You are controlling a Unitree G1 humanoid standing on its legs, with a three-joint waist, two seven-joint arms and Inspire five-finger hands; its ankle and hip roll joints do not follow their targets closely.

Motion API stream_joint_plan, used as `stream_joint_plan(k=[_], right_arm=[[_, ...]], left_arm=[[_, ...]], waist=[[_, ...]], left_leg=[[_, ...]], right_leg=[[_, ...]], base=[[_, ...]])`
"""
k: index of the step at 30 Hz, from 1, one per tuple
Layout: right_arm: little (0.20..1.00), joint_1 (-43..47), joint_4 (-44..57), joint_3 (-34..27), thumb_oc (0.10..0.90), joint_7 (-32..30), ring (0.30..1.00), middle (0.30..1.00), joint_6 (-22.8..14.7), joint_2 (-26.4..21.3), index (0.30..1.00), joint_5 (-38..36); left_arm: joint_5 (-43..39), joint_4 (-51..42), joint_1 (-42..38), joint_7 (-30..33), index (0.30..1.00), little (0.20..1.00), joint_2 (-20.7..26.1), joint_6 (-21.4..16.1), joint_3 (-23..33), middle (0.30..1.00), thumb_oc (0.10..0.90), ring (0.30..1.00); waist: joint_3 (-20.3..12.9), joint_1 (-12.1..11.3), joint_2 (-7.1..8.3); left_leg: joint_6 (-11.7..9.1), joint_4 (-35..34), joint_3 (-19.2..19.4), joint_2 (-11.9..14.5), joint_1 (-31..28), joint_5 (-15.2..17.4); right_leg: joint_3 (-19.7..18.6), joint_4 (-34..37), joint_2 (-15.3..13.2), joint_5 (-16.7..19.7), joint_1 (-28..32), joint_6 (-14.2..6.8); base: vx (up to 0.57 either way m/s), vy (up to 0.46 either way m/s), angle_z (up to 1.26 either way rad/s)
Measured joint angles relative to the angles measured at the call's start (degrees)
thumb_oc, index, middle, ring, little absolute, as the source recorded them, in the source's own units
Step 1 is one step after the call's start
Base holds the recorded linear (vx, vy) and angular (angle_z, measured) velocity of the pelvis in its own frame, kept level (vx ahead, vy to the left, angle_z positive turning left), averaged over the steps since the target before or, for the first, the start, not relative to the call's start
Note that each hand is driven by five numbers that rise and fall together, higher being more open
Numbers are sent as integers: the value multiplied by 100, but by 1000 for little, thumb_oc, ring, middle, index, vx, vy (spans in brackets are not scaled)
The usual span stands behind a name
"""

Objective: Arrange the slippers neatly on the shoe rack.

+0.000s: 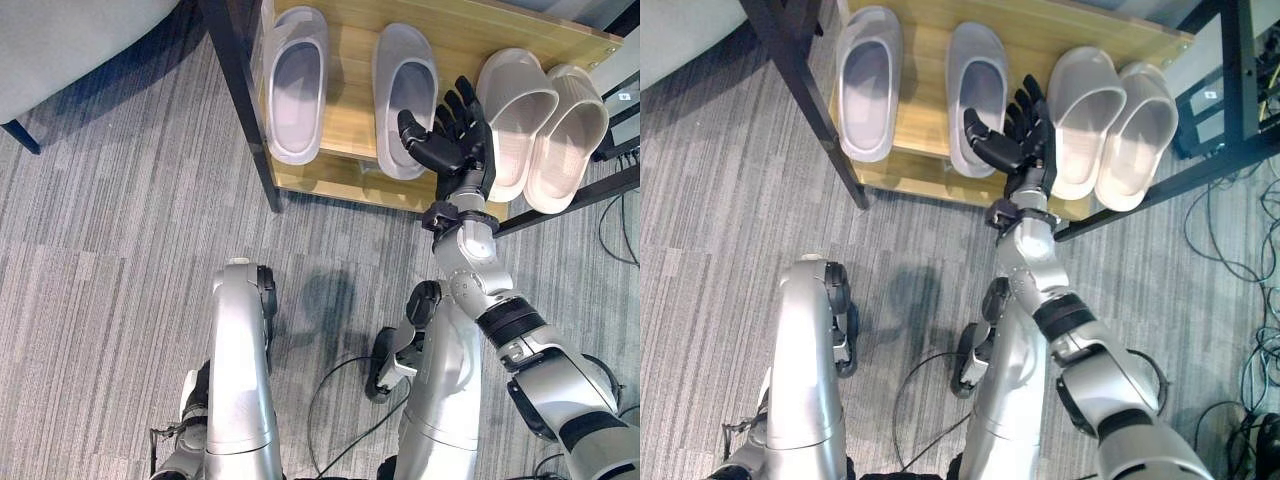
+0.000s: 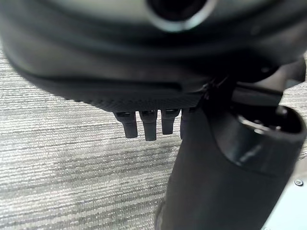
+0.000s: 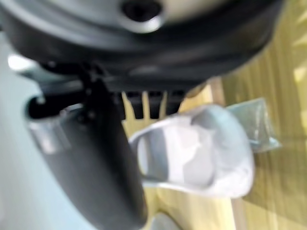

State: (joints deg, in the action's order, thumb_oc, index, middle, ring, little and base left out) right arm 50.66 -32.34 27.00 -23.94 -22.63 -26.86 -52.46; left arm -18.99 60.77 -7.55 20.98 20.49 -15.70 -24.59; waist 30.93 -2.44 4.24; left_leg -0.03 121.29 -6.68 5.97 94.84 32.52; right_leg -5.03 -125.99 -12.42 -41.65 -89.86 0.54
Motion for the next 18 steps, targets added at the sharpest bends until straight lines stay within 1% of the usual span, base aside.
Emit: stream_joint_plan(k=[4, 8, 12, 18], right_arm=[[900, 62, -2, 20, 800, -8, 900, 900, 0, 122, 900, -4], [900, 147, -23, 126, 800, -12, 900, 900, 11, 181, 900, -2], [900, 251, -96, 180, 800, -19, 900, 900, 35, 294, 900, 0], [900, 377, -116, 384, 800, -14, 900, 900, 83, 330, 900, 18]], left_arm=[[21, -2, -14, 1, 900, 900, -1, 82, -15, 900, 800, 900], [68, -1, -17, 5, 900, 900, -1, 86, -44, 900, 800, 900], [70, -2, -27, 8, 900, 900, -15, 86, -193, 900, 800, 900], [100, -1, -27, 8, 900, 900, -38, 85, -222, 900, 800, 900]], waist=[[2, 5, -17], [4, 0, -39], [5, -5, -55], [7, -40, -87]], left_leg=[[-1, -6, -1, 0, -10, 0], [2, -6, -1, 0, -18, -1], [-2, -7, -1, 0, -35, 0], [-2, -8, -2, -1, -50, -1]], right_leg=[[1, 0, 4, -2, 2, 4], [1, -1, 6, -3, 5, 6], [0, -1, 7, -3, 18, 7], [1, -1, 8, -3, 26, 7]], base=[[0, 0, 0], [0, 0, 0], [0, 0, 0], [0, 0, 0]])
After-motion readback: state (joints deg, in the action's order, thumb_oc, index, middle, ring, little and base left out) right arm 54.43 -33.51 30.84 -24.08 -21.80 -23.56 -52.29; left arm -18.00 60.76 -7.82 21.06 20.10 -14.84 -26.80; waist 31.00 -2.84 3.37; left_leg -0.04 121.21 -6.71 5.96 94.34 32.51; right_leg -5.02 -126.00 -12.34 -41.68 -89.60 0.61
